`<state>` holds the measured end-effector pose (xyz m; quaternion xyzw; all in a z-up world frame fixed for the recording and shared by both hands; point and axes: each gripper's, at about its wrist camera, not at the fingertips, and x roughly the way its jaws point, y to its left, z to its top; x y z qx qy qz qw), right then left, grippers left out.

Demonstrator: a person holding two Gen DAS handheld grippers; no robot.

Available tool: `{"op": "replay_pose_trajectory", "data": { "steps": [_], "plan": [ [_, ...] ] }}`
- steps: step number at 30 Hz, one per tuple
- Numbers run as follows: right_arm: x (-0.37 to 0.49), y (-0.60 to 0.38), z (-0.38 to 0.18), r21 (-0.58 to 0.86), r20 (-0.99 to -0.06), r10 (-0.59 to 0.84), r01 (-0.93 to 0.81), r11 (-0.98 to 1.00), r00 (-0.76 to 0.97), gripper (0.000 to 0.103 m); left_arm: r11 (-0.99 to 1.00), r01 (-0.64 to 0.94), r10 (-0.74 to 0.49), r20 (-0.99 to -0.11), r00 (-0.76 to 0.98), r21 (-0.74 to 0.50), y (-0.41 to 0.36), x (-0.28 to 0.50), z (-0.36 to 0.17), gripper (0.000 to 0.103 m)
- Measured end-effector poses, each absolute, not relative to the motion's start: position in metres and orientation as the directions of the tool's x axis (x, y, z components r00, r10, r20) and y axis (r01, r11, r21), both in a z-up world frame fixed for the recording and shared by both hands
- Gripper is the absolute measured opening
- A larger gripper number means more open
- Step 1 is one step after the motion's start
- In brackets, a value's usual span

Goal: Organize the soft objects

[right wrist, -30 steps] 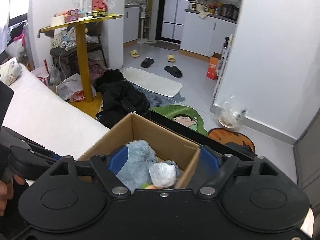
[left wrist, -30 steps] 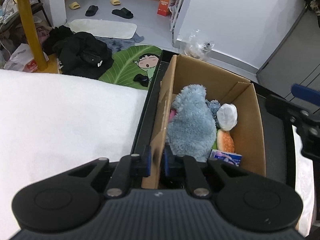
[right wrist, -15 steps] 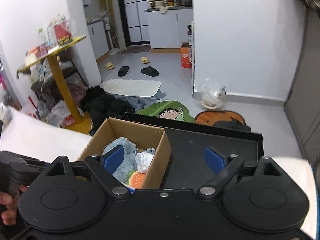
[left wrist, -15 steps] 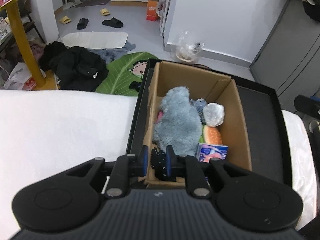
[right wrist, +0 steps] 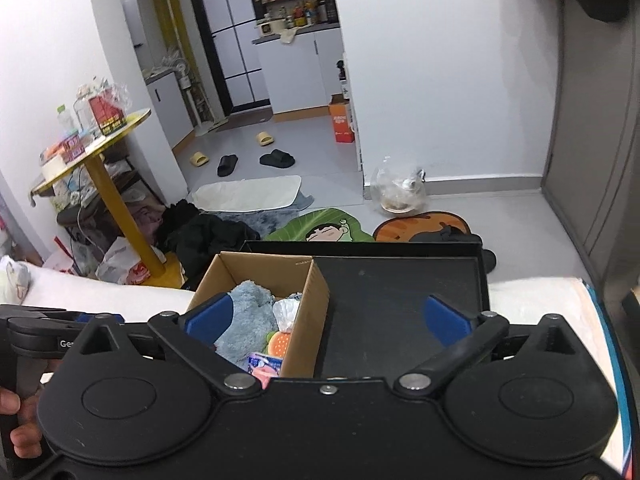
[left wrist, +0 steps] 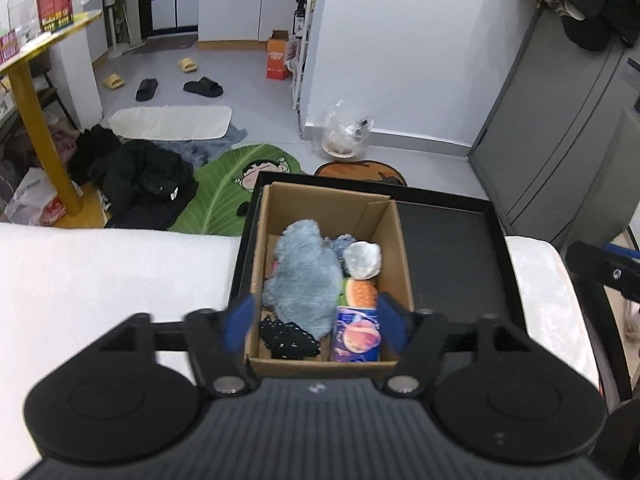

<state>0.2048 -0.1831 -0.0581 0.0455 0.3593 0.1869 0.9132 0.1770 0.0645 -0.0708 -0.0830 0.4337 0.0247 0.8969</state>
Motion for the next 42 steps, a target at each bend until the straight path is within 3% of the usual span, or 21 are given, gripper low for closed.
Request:
{"op": "replay_pose_trajectory", "data": {
  "steps": [7, 13, 32, 42],
  "plan": [
    [0.179, -0.204, -0.042, 0.244, -0.641, 0.340, -0.237, 0.940, 0.689, 0.103, 0.988, -0.086, -0.043, -0.756, 0.653, -0.130, 0.048, 0.151, -0.041, 0.092],
    [0.153, -0.219, -0.029, 0.274, -0.625, 0.324, -0.188, 0.943, 0.710, 0.103, 0.989, -0.083, -0.032, -0.733, 0.679, -0.120, 0.041, 0.122, -0.023, 0.099],
    [0.076, -0.244, 0.000, 0.277, -0.547, 0.308, -0.179, 0.944, 0.778, 0.103, 0.989, -0.031, -0.070, -0.643, 0.763, -0.144, 0.014, 0.035, 0.023, 0.102],
    [0.052, -0.245, 0.011, 0.244, -0.570, 0.266, -0.148, 0.958, 0.778, 0.103, 0.994, -0.011, -0.061, -0.632, 0.772, -0.108, 0.004, 0.008, 0.032, 0.103]
  ]
}}
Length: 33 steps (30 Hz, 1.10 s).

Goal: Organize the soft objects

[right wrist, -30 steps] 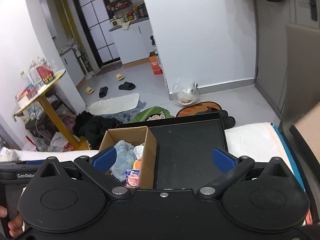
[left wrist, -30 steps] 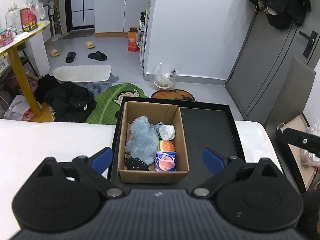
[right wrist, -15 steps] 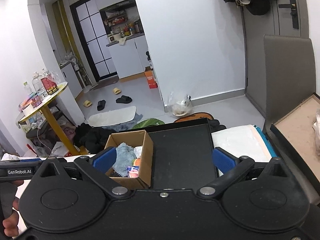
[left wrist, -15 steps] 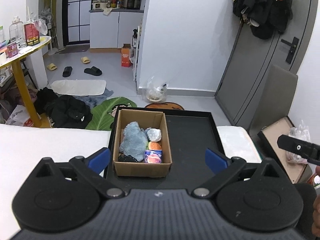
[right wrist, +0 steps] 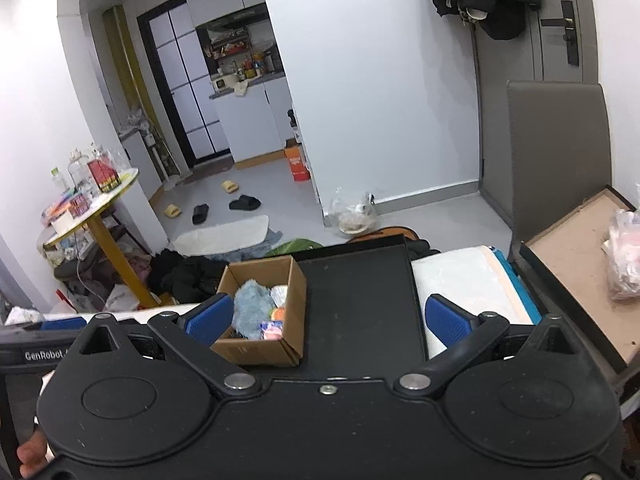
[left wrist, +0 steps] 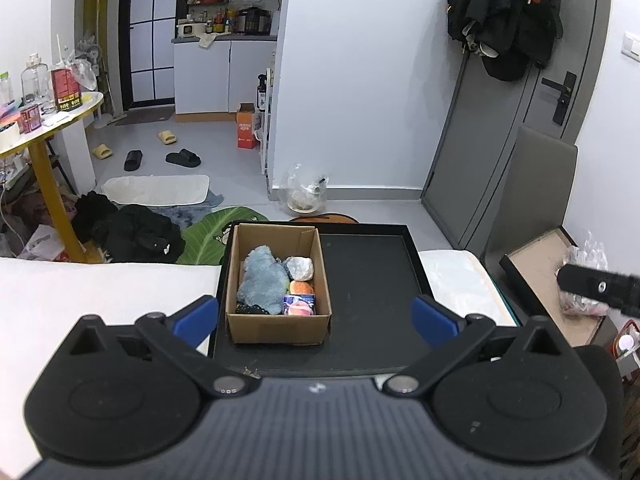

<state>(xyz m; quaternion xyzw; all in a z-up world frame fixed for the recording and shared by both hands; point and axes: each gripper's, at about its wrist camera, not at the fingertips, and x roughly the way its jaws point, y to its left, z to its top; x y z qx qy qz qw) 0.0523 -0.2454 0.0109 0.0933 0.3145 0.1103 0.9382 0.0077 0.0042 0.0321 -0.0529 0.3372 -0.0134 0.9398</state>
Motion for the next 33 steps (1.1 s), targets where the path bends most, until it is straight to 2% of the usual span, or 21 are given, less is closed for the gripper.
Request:
{"op": "replay_pose_trajectory", "data": {
  "steps": [13, 33],
  "plan": [
    [0.039, -0.231, -0.008, 0.221, -0.619, 0.268, -0.163, 0.962, 0.738, 0.103, 0.998, -0.006, -0.039, -0.631, 0.775, -0.070, -0.007, -0.021, 0.026, 0.103],
    [0.028, -0.222, -0.006, 0.165, -0.600, 0.255, -0.194, 0.967, 0.759, 0.103, 0.998, -0.009, -0.029, -0.611, 0.791, -0.060, -0.011, -0.033, 0.025, 0.103]
  ]
}}
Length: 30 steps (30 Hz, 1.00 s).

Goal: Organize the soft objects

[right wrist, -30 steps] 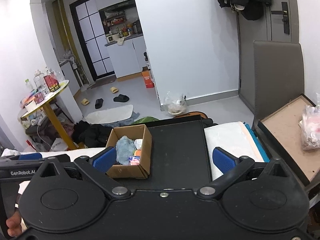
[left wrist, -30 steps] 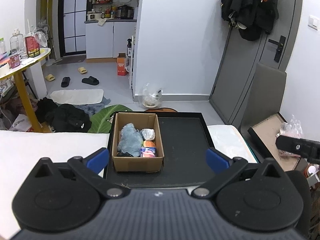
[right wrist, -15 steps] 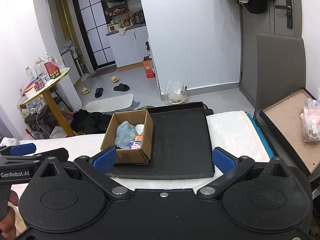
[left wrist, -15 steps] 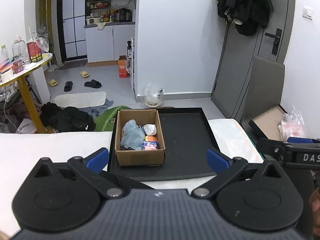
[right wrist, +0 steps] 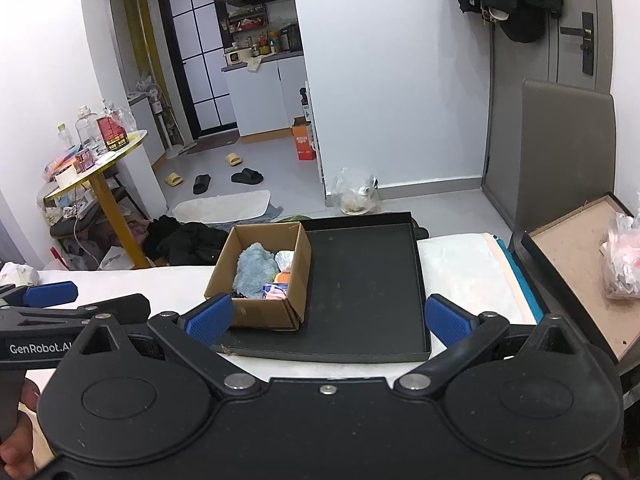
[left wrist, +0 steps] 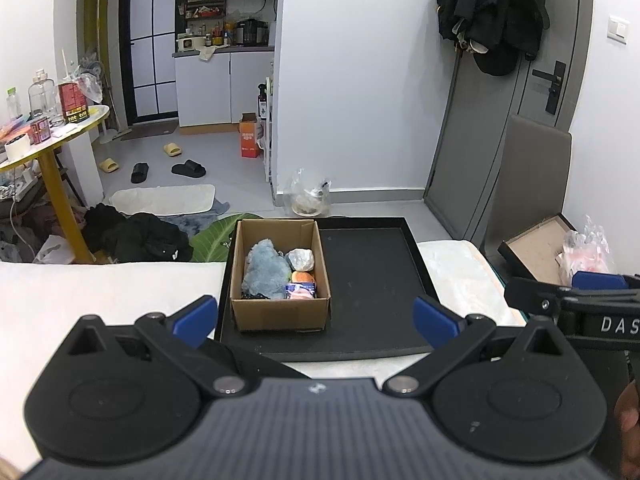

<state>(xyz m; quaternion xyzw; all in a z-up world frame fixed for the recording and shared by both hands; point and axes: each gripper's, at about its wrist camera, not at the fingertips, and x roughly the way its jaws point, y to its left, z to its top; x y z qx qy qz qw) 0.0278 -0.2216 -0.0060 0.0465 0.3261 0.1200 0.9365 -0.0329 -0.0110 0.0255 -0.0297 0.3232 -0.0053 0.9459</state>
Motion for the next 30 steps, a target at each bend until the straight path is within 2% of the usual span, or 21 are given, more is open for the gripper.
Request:
{"op": "replay_pose_trajectory", "data": {
  "steps": [30],
  "plan": [
    [0.0270, -0.2211, -0.0053, 0.138, -0.607, 0.245, -0.203, 0.969, 0.756, 0.103, 0.997, -0.026, -0.021, -0.613, 0.790, -0.067, -0.0040, -0.0349, 0.0246, 0.103]
  ]
}}
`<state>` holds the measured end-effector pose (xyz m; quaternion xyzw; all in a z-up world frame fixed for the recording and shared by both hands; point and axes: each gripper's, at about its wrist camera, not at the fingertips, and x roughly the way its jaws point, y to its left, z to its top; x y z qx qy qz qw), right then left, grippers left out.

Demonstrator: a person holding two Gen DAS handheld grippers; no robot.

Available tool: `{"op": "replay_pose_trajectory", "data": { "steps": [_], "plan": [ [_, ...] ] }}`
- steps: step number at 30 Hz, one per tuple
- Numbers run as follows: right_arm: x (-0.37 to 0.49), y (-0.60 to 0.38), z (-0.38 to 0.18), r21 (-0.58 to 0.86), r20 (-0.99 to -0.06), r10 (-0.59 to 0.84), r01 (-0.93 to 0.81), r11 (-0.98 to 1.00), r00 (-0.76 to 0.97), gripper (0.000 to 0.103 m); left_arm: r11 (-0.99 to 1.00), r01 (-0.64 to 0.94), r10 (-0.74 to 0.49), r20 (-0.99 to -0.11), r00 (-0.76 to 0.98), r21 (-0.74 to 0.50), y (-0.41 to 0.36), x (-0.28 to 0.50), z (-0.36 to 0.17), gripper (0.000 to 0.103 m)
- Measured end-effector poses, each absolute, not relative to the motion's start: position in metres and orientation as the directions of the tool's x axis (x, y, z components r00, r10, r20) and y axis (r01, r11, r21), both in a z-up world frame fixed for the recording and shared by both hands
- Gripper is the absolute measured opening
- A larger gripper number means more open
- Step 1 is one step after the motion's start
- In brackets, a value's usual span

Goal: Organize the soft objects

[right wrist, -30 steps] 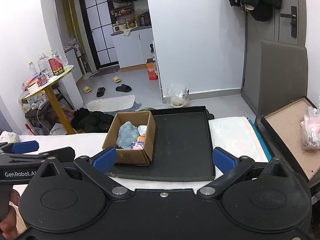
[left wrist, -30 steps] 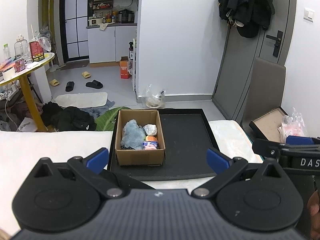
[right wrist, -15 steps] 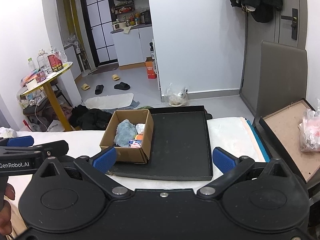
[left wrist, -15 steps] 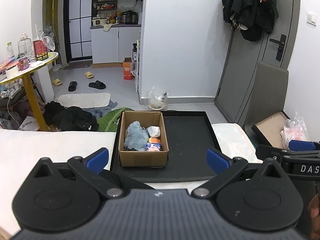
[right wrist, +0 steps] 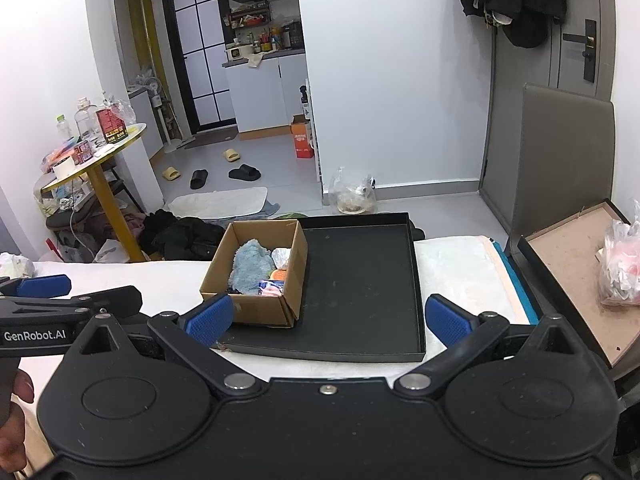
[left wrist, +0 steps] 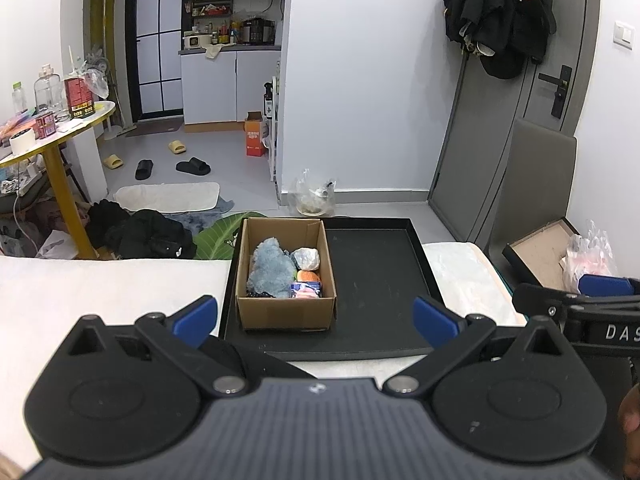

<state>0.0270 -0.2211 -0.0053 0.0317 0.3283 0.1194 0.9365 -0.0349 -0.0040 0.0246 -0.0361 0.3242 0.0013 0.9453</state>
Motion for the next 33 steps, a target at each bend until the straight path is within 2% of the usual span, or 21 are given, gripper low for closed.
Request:
{"op": "replay_pose_trajectory", "data": {
  "steps": [33],
  "plan": [
    [0.0294, -0.2231, -0.0054, 0.172, -0.617, 0.268, -0.205, 0.964, 0.740, 0.103, 0.997, -0.017, -0.030, -0.619, 0.785, -0.070, -0.0059, -0.0330, 0.0202, 0.103]
  ]
}}
